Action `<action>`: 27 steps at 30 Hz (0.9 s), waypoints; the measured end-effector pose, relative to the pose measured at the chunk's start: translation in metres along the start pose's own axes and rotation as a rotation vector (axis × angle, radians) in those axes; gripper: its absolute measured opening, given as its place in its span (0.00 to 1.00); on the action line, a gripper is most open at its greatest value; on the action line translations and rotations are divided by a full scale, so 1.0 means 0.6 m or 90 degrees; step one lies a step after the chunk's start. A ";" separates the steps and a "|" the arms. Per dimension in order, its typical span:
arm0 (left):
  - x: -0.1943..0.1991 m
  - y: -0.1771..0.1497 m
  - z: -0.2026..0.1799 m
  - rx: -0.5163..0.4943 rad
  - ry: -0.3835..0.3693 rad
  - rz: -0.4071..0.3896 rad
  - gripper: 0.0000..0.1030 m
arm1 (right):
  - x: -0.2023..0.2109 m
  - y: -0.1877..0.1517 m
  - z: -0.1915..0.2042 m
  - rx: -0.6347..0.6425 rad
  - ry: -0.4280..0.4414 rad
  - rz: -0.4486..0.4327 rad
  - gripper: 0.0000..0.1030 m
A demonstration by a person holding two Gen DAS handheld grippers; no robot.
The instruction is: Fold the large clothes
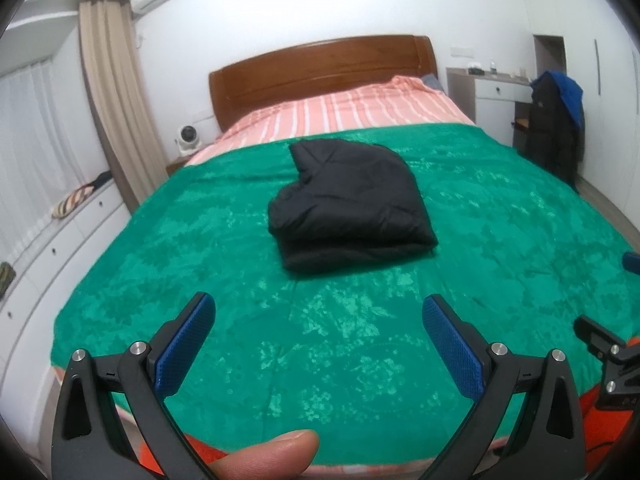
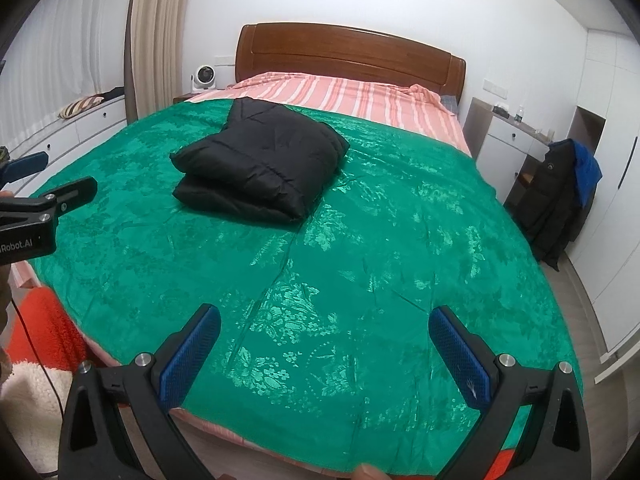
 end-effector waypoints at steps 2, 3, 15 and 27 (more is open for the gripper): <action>0.009 0.004 -0.001 0.004 -0.011 0.011 1.00 | 0.007 0.004 -0.001 0.002 0.038 0.013 1.00; 0.019 0.007 -0.001 0.006 -0.025 0.015 1.00 | 0.011 0.006 -0.003 0.006 0.059 0.020 1.00; 0.028 -0.010 -0.004 0.003 -0.012 0.039 1.00 | 0.039 0.030 0.001 -0.069 0.116 0.013 1.00; 0.020 -0.034 0.007 0.021 -0.019 0.075 1.00 | 0.042 0.027 0.025 -0.062 0.133 0.028 1.00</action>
Point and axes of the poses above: each gripper's, at about its wrist camera, not at the fingertips, and x roughly against the way its jaws point, z to its left, y to its top, the point moved 3 cm from there along -x, roughly the way its jaws point, and after that the axes turned 4 degrees about -y, right-handed, at the moved point
